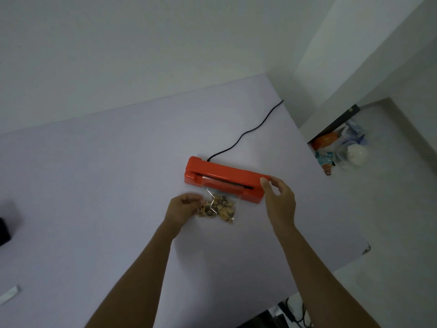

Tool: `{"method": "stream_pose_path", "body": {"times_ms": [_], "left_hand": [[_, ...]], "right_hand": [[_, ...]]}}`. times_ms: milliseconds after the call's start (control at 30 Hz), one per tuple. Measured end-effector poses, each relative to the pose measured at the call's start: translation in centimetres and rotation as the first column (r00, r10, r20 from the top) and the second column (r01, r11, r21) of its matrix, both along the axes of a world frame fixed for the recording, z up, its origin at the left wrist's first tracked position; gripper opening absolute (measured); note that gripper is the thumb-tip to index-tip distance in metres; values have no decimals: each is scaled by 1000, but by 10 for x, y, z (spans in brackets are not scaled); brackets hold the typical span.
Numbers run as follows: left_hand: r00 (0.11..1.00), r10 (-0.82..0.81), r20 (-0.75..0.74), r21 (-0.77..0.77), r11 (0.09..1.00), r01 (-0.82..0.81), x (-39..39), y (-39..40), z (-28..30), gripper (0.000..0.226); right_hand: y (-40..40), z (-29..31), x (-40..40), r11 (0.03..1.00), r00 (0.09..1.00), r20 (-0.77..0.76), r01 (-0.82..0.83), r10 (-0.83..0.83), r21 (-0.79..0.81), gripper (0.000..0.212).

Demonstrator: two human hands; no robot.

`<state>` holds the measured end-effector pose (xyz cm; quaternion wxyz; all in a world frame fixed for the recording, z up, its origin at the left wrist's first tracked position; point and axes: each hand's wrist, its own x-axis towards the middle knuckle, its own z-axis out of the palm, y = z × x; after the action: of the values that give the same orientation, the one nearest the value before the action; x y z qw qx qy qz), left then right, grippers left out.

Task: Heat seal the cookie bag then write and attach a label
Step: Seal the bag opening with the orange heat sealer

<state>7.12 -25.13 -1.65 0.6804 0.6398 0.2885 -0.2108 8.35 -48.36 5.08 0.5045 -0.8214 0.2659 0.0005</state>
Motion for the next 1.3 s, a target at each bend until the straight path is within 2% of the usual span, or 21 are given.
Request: {"method": "stream_pose_path", "body": {"times_ms": [100,167,233,333,400,467,567,633,700,800,900,1000,1133,1300], "left_hand": [[998,-39,46,105,994,34,1,8,6,27],[997,-43,66,205,978,29,5,14,10,34],[994,-5,109,240,971,-21,13,21,18,44],[965,-60,254,222,975,2,31,26,36,68],[922,-192,337,251,962,108,46,25,50,78],[855,-355,378,356,908,220,60,23,58,76],[821,-477,314,480,826,296,72,25,60,55],[826,-481,292,481,821,308,74,27,62,44],[833,-471,290,463,831,309,75,28,65,42],[864,-429,263,425,856,295,76,30,63,41],[895,-380,235,334,896,293,78,36,59,38],[903,-361,233,259,918,300,79,39,57,36],[924,-312,219,205,941,269,79,38,56,39],[932,-288,219,217,946,241,78,37,55,39]], "right_hand": [[12,24,-2,997,993,103,55,-60,55,28],[25,47,1,996,985,170,29,-43,89,29],[40,73,7,995,970,244,-23,-2,101,25],[58,106,18,962,914,342,-260,216,88,25],[68,120,24,895,841,372,-442,392,56,25],[74,125,26,860,805,382,-508,454,49,24],[71,112,20,909,883,322,-397,341,125,21],[62,90,10,946,963,202,-226,180,233,17],[49,57,-3,963,999,31,-36,28,266,14],[36,16,-20,968,962,-257,148,-94,200,15],[32,-4,-26,958,907,-410,193,-93,210,19],[35,-11,-23,947,891,-452,188,-53,260,14],[41,-20,-19,911,904,-428,172,5,375,11],[50,-23,-19,915,928,-369,182,-39,360,16]]}}
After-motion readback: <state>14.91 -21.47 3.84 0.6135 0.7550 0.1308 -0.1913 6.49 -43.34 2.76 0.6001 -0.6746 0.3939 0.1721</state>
